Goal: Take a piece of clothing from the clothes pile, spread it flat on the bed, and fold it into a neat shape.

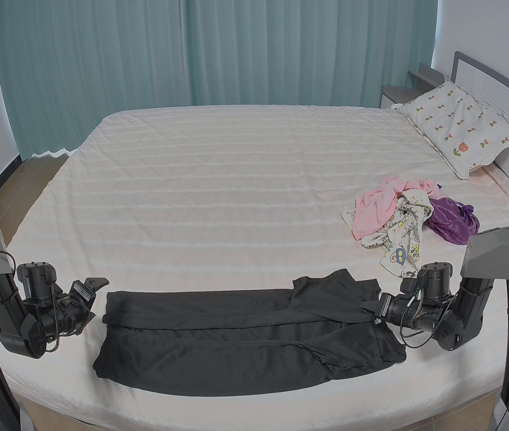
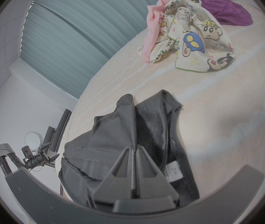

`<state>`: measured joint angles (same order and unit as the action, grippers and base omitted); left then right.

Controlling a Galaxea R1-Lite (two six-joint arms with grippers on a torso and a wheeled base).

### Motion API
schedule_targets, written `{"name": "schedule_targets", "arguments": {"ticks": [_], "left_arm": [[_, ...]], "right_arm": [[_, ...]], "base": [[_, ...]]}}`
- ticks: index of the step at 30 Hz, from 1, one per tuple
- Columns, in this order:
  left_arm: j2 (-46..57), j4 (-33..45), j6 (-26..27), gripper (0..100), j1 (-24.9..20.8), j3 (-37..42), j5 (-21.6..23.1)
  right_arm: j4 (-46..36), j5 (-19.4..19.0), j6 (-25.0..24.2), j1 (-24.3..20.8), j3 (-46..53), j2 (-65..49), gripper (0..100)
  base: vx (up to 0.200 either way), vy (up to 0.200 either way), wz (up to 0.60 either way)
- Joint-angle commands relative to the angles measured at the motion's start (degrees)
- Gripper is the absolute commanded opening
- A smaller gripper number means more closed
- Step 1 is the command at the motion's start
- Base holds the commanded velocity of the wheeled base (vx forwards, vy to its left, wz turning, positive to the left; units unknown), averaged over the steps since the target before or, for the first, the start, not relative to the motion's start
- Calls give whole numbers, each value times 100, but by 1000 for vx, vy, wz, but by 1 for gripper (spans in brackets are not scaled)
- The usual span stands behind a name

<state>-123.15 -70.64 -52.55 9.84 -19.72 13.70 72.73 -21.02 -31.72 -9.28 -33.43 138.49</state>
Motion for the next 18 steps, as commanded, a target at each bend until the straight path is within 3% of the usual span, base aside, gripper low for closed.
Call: {"name": "schedule_targets", "arguments": {"ticks": [1, 16, 17, 18], "left_arm": [[-42, -2, 0, 100, 1, 12, -8], [-51, -2, 8, 100, 1, 21, -8], [-51, -2, 17, 100, 1, 12, -17], [-42, -2, 17, 100, 1, -14, -17]], "right_arm": [[13, -52, 8, 75, 337, -261, 0], [330, -78, 236, 49, 961, -217, 0], [330, -78, 245, 40, 996, -217, 100], [338, -78, 263, 40, 1040, -217, 100]], "base": [[0, 0, 0], [0, 0, 0], [0, 0, 0], [0, 0, 0]]}}
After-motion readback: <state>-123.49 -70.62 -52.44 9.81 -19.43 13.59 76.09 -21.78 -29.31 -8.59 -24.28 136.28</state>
